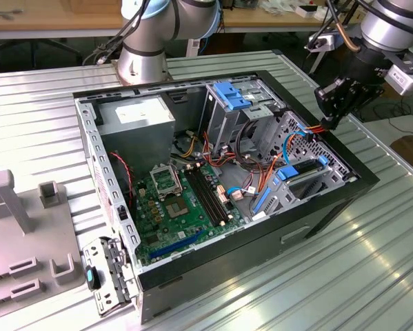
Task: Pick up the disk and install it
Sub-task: 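Insert the first disk wire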
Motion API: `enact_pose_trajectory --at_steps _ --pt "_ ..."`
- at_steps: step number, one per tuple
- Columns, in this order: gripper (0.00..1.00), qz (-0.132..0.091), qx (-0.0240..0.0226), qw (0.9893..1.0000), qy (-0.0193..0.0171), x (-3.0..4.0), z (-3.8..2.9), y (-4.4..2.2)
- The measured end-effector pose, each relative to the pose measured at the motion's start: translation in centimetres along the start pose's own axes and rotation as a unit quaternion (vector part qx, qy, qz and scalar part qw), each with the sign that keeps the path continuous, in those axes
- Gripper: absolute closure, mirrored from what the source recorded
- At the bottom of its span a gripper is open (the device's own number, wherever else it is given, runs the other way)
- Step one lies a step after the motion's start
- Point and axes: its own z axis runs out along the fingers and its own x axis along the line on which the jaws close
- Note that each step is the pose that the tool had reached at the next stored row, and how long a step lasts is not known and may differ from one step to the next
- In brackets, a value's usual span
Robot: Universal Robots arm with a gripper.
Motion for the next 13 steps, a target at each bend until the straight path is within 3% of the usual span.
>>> enact_pose_trajectory --at_steps 4,9,13 --pt "0.84 0.003 -0.0004 1.0 0.0001 0.2 -1.59 -0.1" --pt "0.84 0.046 -0.0057 0.9989 0.0023 0.22 -1.7 -0.1" --pt "0.84 0.081 -0.0102 0.9967 0.0042 0.22 -1.7 -0.1"
